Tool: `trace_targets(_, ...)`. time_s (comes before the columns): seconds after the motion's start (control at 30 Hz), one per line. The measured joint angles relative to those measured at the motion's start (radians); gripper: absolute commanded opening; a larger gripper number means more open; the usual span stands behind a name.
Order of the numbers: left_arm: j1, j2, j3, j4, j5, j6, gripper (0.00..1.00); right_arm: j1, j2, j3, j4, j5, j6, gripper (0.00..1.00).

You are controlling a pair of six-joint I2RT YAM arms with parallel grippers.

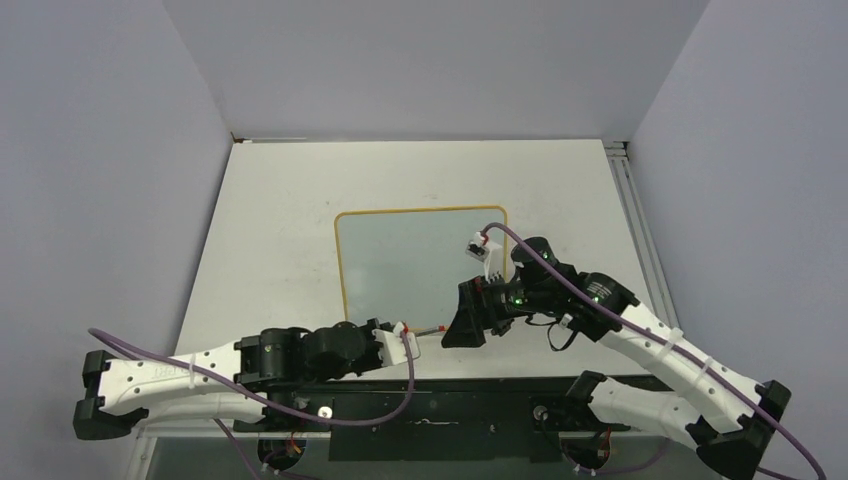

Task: Write a sentence on the whiteboard
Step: Open the whiteboard marker at the center of the board.

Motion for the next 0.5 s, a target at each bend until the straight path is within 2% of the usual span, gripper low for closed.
trace_targets(0.1,0.048,-0.021,-0.007,0.019,0.019,-0.012,0.0,-0.008,-0.066,-0.015,0.01,0.084,-0.001,0.87)
trace_targets(0.23,0.131,-0.051,-0.007,0.046,0.122,-0.021,0.0,0.016,-0.142,-0.101,0.084,0.188,0.018,0.87)
trace_targets(0.5,0.249,0.031,-0.005,0.053,0.355,-0.043,0.0,0.213,-0.171,-0.208,0.209,0.37,0.084,0.82)
